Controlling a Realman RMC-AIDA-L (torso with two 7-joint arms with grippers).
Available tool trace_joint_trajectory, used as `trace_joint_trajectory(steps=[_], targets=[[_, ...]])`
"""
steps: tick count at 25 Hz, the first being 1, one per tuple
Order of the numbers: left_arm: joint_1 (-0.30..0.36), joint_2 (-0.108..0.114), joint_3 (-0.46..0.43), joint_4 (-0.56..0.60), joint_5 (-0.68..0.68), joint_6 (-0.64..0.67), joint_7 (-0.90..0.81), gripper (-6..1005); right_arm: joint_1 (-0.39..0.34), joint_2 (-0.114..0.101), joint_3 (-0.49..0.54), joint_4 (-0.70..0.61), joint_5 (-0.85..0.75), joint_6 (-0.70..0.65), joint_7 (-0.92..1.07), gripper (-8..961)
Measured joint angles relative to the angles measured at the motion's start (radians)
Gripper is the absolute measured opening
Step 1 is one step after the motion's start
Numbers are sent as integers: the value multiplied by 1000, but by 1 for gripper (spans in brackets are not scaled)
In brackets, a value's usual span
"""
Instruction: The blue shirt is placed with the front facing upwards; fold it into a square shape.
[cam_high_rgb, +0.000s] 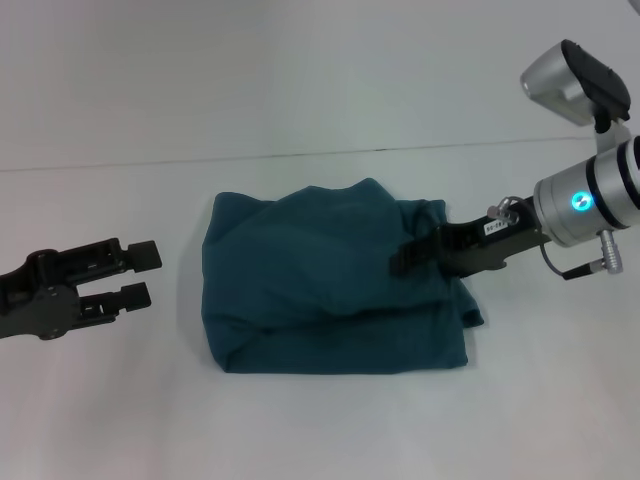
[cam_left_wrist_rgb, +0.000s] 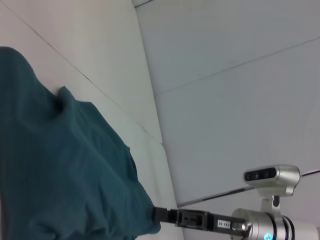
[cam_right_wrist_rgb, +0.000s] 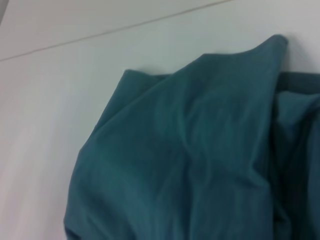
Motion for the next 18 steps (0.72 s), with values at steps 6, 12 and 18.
trace_joint_trajectory(steps=[6, 12, 18], targets=[[-2, 2, -2, -7, -2, -7, 0, 813, 1, 2, 0, 0, -1, -18, 8, 584], [-7, 2, -1, -15, -2, -11, 1, 813, 2, 3, 0, 0, -1, -19, 4, 568], [-12, 3, -1, -22, -2, -13, 1, 813, 2, 1, 0, 0, -7, -11, 3, 376]])
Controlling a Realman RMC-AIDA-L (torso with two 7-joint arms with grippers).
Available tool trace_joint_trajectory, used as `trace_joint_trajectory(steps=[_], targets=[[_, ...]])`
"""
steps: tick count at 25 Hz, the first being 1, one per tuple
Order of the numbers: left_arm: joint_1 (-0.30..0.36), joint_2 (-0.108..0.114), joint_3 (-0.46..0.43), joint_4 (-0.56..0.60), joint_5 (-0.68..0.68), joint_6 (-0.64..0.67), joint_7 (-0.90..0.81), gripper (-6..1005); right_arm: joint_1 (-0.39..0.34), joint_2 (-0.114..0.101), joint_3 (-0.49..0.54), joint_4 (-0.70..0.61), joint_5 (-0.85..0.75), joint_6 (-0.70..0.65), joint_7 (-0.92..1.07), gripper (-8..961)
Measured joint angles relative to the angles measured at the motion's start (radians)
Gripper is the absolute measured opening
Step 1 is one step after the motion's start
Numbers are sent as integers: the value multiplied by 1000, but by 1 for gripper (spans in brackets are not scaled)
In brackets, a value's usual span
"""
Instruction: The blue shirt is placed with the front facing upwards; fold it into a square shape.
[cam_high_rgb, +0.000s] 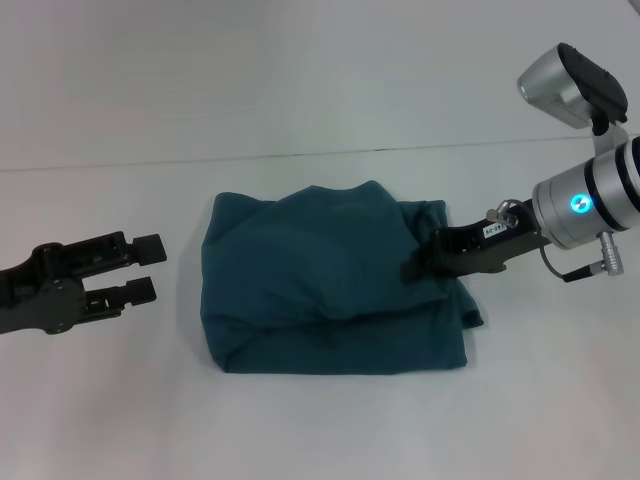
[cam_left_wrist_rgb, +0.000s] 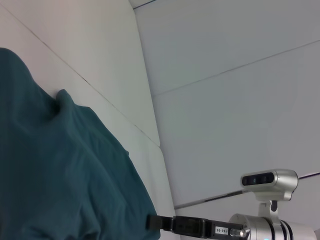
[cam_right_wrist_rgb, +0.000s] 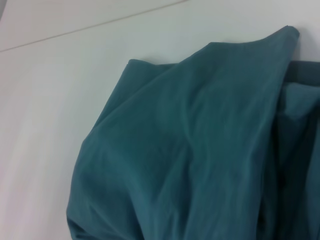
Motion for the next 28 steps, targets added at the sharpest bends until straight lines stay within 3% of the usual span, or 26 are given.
trace_joint_trajectory(steps=[7, 12, 20, 24, 28], targets=[[0, 0, -2, 0, 0, -2, 1, 814, -2, 0, -8, 0, 0, 3, -6, 125], [1, 2, -19, 0, 0, -4, 1, 814, -7, -9, -2, -21, 31, -34, -13, 45], [5, 3, -33, 1, 0, -6, 1, 814, -13, -66, 1, -75, 268, -210, -12, 46], [4, 4, -38, 1, 0, -8, 1, 813, -31, -79, 8, -75, 313, -277, -6, 46], [3, 6, -39, -11, 0, -15, 3, 813, -62, -89, 2, 19, 269, -240, -10, 47]])
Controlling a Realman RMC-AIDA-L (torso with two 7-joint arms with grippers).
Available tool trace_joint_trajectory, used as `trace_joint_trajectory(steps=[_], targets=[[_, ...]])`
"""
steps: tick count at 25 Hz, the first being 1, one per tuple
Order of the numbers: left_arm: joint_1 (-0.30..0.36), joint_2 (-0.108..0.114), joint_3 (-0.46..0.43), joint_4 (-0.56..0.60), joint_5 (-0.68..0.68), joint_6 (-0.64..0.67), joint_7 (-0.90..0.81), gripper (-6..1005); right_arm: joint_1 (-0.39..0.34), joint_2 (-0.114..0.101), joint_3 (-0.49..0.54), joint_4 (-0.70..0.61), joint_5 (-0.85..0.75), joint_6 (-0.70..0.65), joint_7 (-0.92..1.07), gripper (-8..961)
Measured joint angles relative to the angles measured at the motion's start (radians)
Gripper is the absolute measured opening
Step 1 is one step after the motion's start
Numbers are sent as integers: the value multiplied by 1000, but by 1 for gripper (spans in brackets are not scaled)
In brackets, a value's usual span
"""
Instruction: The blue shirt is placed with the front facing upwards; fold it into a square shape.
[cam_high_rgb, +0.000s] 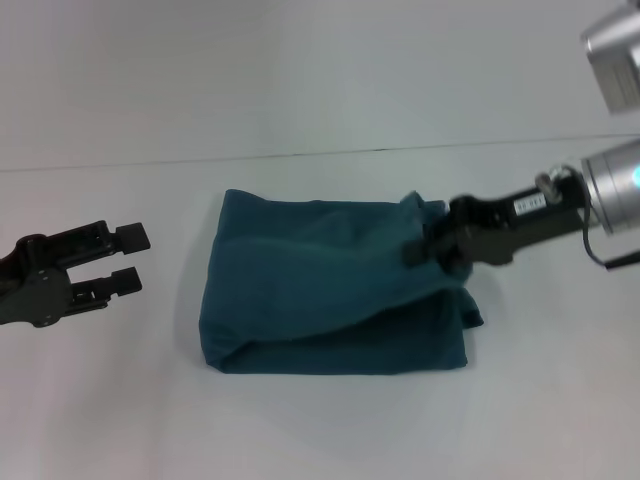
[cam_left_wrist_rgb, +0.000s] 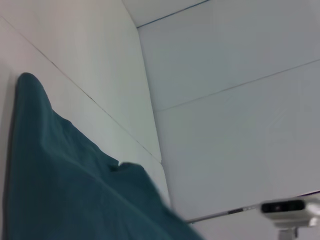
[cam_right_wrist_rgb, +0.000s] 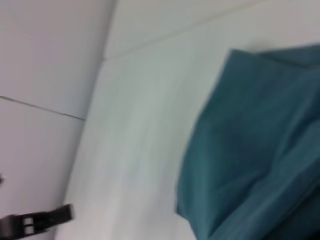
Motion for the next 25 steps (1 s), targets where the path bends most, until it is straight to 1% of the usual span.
trace_joint_trajectory(steps=[2, 6, 8, 13, 18, 25], targets=[[-2, 3, -5, -13, 0, -1, 6, 813, -3, 2, -4, 7, -25, 18, -2, 47], [-6, 4, -9, -27, 0, -9, 10, 813, -6, 24, -23, 5, -119, 66, -5, 42], [-6, 5, -10, -28, 0, -11, 10, 813, -2, 29, -27, 3, -131, 74, -5, 39], [-6, 5, -10, -31, 0, -12, 7, 814, 1, 30, -50, 3, -142, 87, -4, 70], [-6, 5, -11, -37, 0, -15, 7, 814, -6, 36, -56, 20, -192, 122, 8, 101], [-8, 5, -12, -39, -1, -18, 6, 814, -8, 34, -55, 34, -199, 129, 8, 144]])
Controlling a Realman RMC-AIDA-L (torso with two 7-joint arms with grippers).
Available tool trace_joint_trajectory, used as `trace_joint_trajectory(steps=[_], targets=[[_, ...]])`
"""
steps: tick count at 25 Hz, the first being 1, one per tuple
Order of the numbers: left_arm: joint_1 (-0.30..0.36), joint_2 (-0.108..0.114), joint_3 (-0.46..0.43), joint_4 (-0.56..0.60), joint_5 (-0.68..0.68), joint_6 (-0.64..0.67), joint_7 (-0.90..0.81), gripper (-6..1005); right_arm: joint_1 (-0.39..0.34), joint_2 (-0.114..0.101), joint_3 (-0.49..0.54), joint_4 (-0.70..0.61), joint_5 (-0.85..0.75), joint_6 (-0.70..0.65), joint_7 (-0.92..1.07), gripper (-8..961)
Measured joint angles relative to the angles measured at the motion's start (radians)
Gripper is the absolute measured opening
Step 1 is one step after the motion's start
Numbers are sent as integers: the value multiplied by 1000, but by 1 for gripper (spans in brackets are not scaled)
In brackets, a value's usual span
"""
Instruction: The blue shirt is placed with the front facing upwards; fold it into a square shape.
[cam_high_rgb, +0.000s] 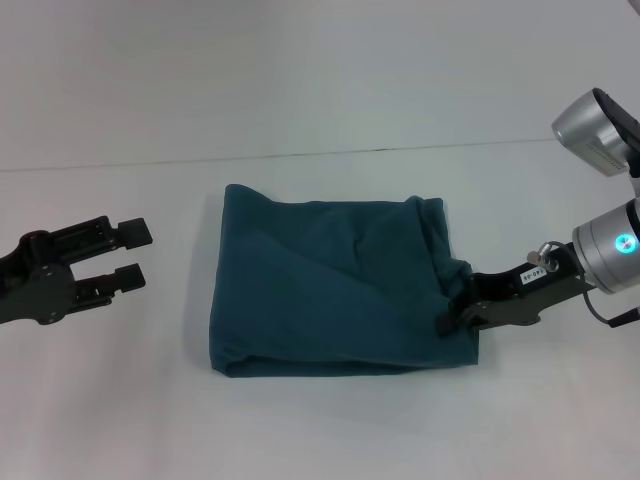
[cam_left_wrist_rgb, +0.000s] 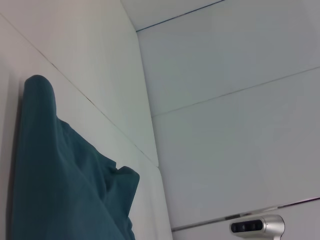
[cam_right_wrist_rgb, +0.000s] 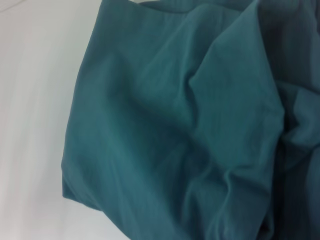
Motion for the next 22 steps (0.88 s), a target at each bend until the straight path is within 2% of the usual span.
trace_joint_trajectory(steps=[5, 8, 13, 17, 22], targets=[[0, 0, -1, 0, -2, 0, 0, 813, -1, -10, 2, -1, 0, -11, 1, 175], [0, 0, -8, 0, -2, 0, 0, 813, -9, -23, 14, -12, 1, -9, 9, 193], [0, 0, -16, 0, -2, 1, 0, 813, -18, -52, 34, -23, 2, -4, 26, 404], [0, 0, -21, 0, -2, 1, 1, 813, -22, -73, 88, -61, 6, -1, 34, 422], [1, 1, -51, 0, -24, 0, 1, 814, -1, -80, 128, -146, 5, -1, 25, 445]])
